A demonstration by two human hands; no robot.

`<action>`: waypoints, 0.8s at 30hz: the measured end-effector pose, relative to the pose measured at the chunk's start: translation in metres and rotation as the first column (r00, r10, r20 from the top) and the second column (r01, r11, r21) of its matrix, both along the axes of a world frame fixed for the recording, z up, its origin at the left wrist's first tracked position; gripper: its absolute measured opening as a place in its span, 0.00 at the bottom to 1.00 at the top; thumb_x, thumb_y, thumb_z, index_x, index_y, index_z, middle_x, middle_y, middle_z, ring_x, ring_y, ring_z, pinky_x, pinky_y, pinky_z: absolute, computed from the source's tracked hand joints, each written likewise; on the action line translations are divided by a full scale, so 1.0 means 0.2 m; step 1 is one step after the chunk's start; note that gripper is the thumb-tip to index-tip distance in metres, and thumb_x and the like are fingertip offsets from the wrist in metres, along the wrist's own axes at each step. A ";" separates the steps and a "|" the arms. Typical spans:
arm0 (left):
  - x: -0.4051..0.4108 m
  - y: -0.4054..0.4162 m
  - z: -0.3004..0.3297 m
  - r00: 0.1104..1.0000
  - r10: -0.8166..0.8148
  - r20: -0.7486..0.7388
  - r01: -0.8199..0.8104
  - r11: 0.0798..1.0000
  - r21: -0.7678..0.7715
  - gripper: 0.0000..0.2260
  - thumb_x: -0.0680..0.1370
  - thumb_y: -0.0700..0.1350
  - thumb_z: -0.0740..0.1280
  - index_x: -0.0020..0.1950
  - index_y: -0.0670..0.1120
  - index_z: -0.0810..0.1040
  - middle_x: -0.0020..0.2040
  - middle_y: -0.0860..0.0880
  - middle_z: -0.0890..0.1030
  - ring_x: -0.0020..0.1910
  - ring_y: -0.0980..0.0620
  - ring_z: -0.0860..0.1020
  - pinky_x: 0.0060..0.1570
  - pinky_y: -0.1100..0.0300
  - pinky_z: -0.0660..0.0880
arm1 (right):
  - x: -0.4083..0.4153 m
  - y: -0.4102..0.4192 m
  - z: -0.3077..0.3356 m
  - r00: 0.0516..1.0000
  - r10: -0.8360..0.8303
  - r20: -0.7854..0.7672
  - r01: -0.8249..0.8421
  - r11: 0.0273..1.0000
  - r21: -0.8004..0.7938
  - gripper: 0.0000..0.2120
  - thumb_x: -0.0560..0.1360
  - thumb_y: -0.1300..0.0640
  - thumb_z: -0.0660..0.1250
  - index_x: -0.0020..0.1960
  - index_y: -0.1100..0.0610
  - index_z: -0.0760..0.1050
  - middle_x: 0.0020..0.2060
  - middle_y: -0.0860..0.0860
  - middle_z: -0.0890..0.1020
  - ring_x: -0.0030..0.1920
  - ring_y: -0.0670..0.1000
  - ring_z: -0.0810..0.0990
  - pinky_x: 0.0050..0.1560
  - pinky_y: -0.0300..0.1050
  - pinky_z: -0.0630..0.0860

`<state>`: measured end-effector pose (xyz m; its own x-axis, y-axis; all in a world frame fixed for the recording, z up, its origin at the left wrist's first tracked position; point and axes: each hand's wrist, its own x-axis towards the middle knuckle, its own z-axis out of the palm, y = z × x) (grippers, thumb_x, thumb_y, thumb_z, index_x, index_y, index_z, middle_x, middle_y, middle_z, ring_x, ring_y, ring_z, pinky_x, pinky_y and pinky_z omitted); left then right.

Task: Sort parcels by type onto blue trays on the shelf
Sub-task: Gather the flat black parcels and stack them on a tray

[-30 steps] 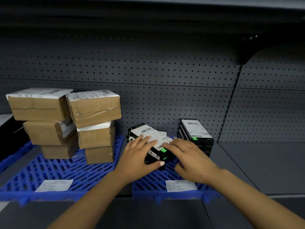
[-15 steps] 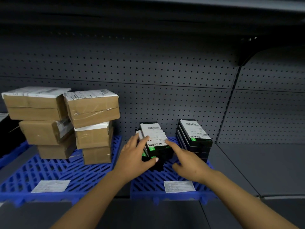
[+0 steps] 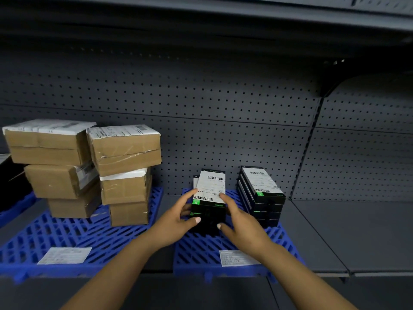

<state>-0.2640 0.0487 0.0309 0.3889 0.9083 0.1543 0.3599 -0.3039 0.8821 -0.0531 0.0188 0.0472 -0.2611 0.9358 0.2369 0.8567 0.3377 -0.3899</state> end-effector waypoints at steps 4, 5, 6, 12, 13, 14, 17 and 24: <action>-0.01 0.03 -0.02 1.000 0.012 -0.006 -0.011 1.000 0.026 0.32 0.78 0.40 0.65 0.74 0.63 0.55 0.66 0.60 0.72 0.63 0.63 0.72 0.65 0.60 0.69 | -0.05 0.02 -0.01 0.998 -0.055 0.010 0.055 0.998 0.034 0.33 0.79 0.54 0.61 0.76 0.48 0.45 0.40 0.48 0.75 0.38 0.51 0.75 0.38 0.46 0.72; -0.02 0.04 -0.03 1.000 0.010 -0.006 -0.009 0.999 0.031 0.32 0.78 0.40 0.65 0.74 0.63 0.54 0.66 0.60 0.72 0.64 0.62 0.72 0.66 0.58 0.69 | -0.06 0.02 -0.02 0.998 -0.059 0.015 0.058 0.997 0.041 0.33 0.79 0.54 0.61 0.76 0.48 0.45 0.37 0.47 0.75 0.37 0.50 0.74 0.36 0.46 0.71; -0.02 0.04 -0.03 1.000 0.009 -0.007 -0.009 0.999 0.034 0.32 0.79 0.41 0.65 0.75 0.63 0.54 0.67 0.60 0.72 0.64 0.62 0.71 0.66 0.57 0.69 | -0.06 0.02 -0.03 0.998 -0.060 0.014 0.060 0.997 0.042 0.34 0.79 0.54 0.61 0.76 0.48 0.44 0.34 0.45 0.72 0.34 0.49 0.73 0.32 0.44 0.69; 0.04 0.02 -0.08 0.991 0.123 0.046 -0.128 0.987 0.102 0.34 0.76 0.43 0.69 0.69 0.71 0.55 0.65 0.63 0.72 0.62 0.66 0.71 0.61 0.66 0.70 | -0.06 0.04 -0.05 0.998 -0.061 -0.010 0.062 0.996 0.063 0.35 0.78 0.54 0.64 0.75 0.47 0.45 0.28 0.44 0.67 0.27 0.43 0.66 0.27 0.40 0.63; 0.05 0.01 -0.09 0.987 0.155 0.049 -0.160 0.980 0.121 0.34 0.75 0.46 0.70 0.70 0.71 0.55 0.64 0.63 0.72 0.61 0.66 0.72 0.60 0.65 0.71 | -0.05 0.04 -0.05 0.999 -0.052 -0.003 0.052 0.996 0.070 0.35 0.78 0.54 0.63 0.76 0.48 0.44 0.28 0.43 0.66 0.27 0.43 0.66 0.26 0.39 0.62; 0.06 0.01 -0.10 0.983 0.180 0.043 -0.184 0.973 0.139 0.35 0.75 0.48 0.71 0.72 0.69 0.55 0.64 0.63 0.73 0.61 0.65 0.72 0.60 0.63 0.72 | -0.05 0.04 -0.06 0.999 -0.040 0.006 0.040 0.996 0.077 0.35 0.78 0.55 0.63 0.76 0.48 0.44 0.28 0.43 0.66 0.27 0.43 0.66 0.26 0.38 0.62; 0.06 0.01 -0.11 0.974 0.227 0.022 -0.227 0.954 0.194 0.35 0.74 0.49 0.71 0.73 0.65 0.55 0.65 0.60 0.74 0.62 0.64 0.72 0.60 0.62 0.73 | -0.02 0.06 -0.07 1.000 -0.004 0.002 0.004 0.998 0.070 0.35 0.78 0.55 0.63 0.76 0.47 0.44 0.27 0.44 0.67 0.26 0.44 0.66 0.25 0.38 0.61; 0.02 0.07 -0.08 0.955 0.264 -0.133 -0.212 0.925 0.315 0.35 0.75 0.52 0.70 0.74 0.66 0.52 0.62 0.55 0.77 0.49 0.61 0.78 0.52 0.61 0.76 | 0.02 0.12 -0.05 0.999 0.042 0.009 -0.042 0.998 0.038 0.34 0.78 0.52 0.64 0.75 0.45 0.45 0.26 0.46 0.67 0.26 0.46 0.67 0.28 0.42 0.62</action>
<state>-0.2592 0.0617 0.0142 0.2107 0.9011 0.3789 0.5903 -0.4262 0.6855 -0.0492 0.0429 0.0367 -0.3021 0.9143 0.2698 0.8446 0.3879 -0.3689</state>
